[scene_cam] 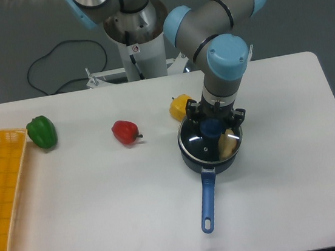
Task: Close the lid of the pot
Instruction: 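Press the lid down and settle it on the saucepan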
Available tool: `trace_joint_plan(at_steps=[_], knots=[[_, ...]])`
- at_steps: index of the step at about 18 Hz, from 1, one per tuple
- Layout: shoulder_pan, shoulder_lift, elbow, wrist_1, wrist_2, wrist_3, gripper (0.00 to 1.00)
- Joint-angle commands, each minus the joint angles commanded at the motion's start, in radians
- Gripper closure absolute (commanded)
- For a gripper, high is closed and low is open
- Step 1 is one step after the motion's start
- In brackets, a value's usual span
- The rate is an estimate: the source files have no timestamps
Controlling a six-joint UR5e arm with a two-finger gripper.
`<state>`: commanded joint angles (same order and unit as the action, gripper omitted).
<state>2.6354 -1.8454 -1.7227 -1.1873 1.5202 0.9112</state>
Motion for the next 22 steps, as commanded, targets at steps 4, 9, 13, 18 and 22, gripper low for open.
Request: trace_joint_plan(at_steps=[4, 9, 13, 18, 22], knots=[[-0.003, 0.0, 0.003, 0.0, 0.0, 0.0, 0.44], [-0.005, -0.002, 0.003, 0.008, 0.0, -0.002, 0.44], [-0.006, -0.006, 0.002, 0.014, 0.0, -0.003, 0.44], [-0.006, -0.008, -0.002, 0.014, 0.0, -0.003, 0.44], [-0.005, -0.008, -0.005, 0.014, 0.0, -0.002, 0.44]])
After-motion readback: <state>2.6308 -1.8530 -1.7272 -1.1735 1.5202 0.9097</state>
